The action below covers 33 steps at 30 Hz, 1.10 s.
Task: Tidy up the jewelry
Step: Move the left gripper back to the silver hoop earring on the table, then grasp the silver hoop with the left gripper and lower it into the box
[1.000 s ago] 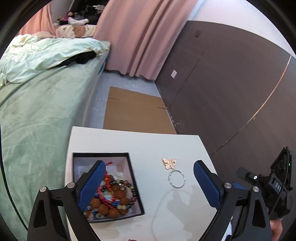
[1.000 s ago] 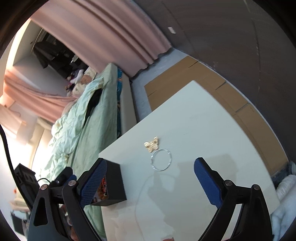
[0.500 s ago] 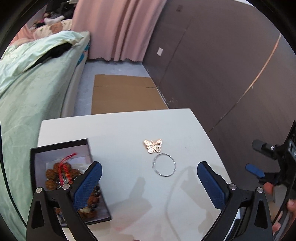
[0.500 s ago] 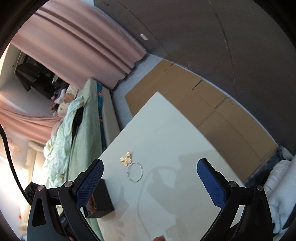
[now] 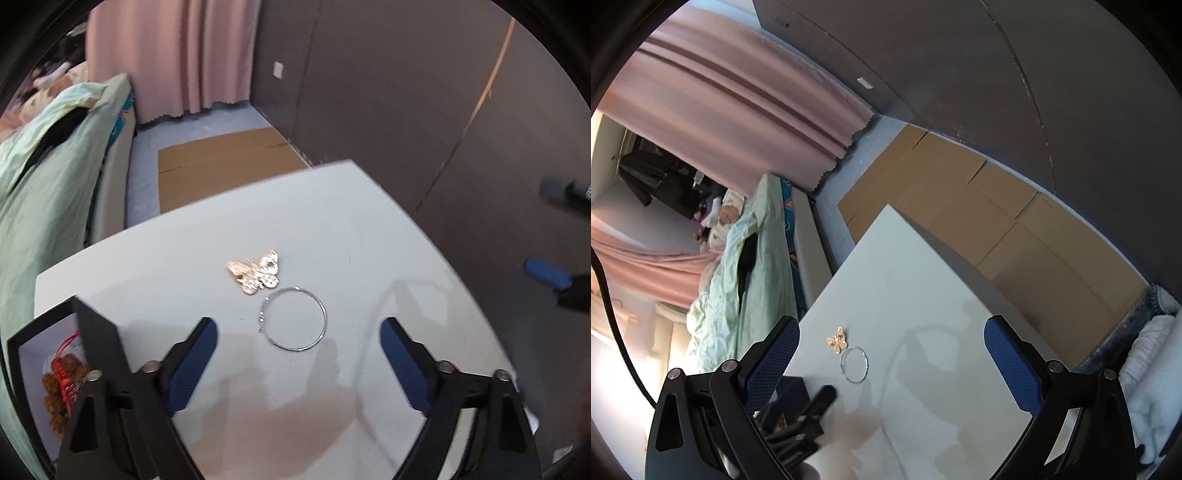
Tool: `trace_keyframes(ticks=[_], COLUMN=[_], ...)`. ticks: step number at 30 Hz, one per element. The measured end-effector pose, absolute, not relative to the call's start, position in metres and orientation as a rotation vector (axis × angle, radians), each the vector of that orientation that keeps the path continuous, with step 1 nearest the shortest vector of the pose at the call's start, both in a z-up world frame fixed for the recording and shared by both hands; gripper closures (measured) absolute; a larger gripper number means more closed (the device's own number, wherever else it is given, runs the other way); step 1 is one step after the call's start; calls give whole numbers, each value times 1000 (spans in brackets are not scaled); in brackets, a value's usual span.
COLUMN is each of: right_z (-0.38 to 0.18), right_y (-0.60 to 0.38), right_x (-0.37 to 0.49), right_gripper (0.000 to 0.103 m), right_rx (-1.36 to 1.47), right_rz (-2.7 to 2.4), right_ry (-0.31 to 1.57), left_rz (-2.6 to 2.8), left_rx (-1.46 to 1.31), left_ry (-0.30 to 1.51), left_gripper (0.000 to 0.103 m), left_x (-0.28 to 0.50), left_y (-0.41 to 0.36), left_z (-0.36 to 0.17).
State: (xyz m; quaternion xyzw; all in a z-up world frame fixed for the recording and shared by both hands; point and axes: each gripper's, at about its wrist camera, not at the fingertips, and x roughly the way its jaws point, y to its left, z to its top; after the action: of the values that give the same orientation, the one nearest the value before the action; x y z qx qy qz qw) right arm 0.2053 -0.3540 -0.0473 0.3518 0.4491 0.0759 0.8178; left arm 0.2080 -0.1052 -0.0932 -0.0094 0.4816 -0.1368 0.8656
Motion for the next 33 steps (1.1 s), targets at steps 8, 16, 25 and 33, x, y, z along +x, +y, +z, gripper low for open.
trace_keyframes(ticks=[8,16,25,33], right_z=[-46,-48,-51,-54], right_y=[-364,-361,-352,-325], right_x=[208,210,213,223], right_gripper=[1,1,1,2], right_rx=[769,724,649,568], right_rz=[181,166,160,202], right_ry=[931,963,1001,1027], left_rz=[-275,-273,-312,-274], left_rx=[69,143,117,33], left_ry=[1041,1050,1049,998], left_gripper=[34,37,53,53], left_x=[218,228,224,223], left_y=[-115,-120,-114,-86], left_z=[-114,-124,-120,-94])
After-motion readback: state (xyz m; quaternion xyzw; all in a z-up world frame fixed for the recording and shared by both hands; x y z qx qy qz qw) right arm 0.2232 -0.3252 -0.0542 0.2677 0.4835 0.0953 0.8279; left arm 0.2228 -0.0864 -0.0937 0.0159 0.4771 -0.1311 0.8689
